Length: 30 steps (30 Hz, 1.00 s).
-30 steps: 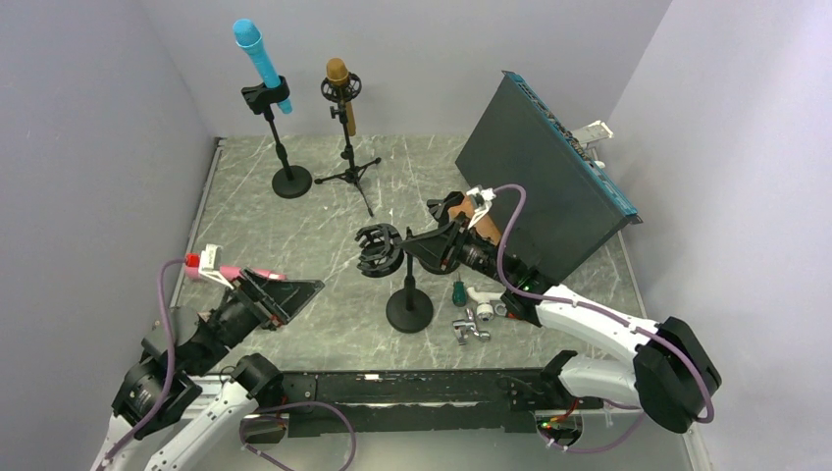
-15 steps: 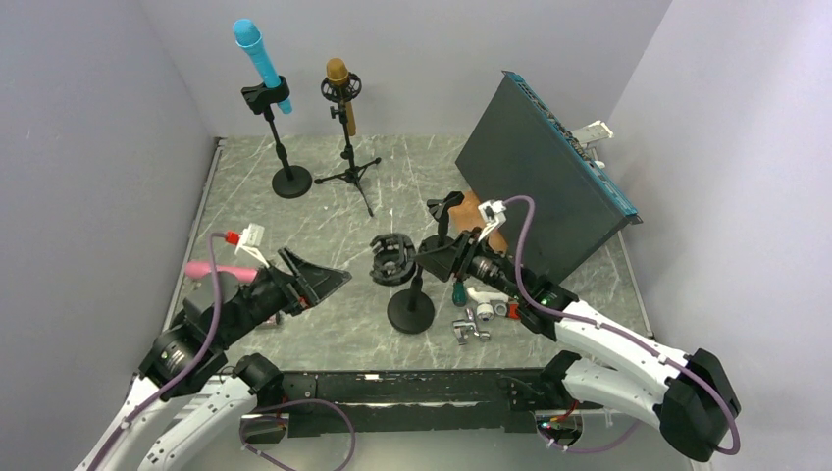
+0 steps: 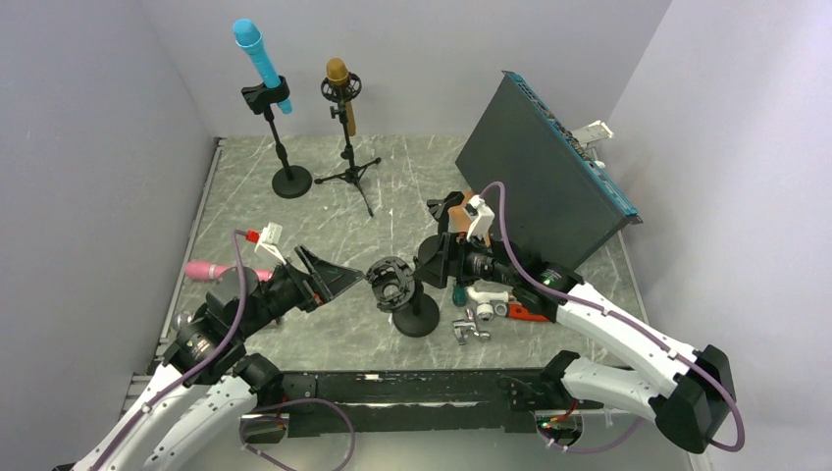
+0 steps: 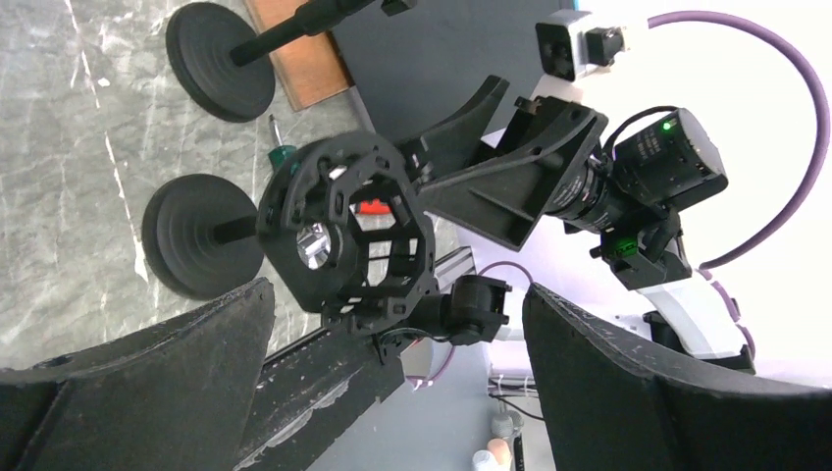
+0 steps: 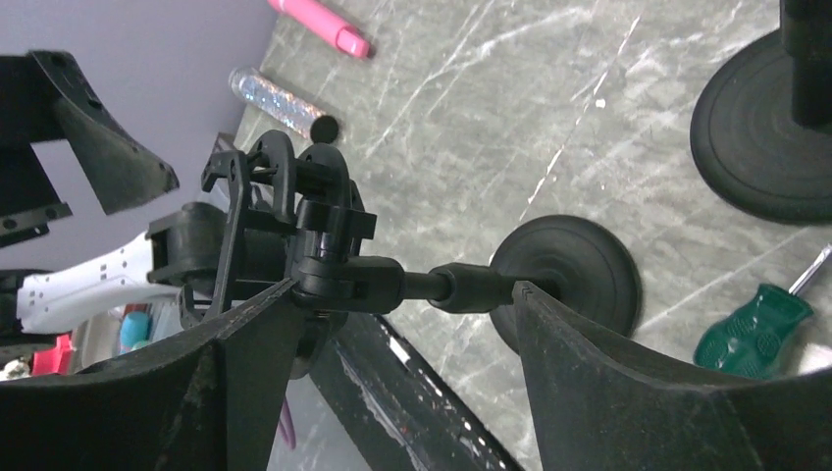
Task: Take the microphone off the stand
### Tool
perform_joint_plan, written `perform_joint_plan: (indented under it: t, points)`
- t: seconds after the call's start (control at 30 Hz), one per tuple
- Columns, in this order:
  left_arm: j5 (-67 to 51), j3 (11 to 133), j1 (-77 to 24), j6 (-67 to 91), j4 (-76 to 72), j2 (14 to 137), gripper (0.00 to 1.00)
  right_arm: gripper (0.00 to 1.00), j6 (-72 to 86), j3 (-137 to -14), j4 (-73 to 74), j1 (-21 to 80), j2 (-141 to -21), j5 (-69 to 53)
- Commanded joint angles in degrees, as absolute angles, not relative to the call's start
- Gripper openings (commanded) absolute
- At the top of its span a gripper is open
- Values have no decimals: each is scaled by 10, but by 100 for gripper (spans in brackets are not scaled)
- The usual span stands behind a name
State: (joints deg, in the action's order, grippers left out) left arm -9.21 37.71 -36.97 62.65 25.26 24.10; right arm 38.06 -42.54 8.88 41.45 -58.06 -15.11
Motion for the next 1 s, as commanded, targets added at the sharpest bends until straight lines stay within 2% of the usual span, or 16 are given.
perform_joint_plan:
  t: [0.0, 0.33, 0.53, 0.87, 0.97]
  points:
    - [-96, 378, -371, 632, 200, 236, 99, 80, 351, -440, 187, 410, -564, -149]
    - [-86, 388, -371, 626, 214, 236, 99, 80, 344, -512, 210, 410, -564, -169]
    - [-79, 402, -372, 617, 239, 233, 99, 80, 348, -515, 183, 410, -577, -168]
    - [-92, 388, -371, 627, 209, 239, 99, 50, 334, -466, 152, 410, -617, -157]
    - [-89, 389, -371, 624, 217, 236, 99, 46, 342, -423, 141, 409, -604, -144]
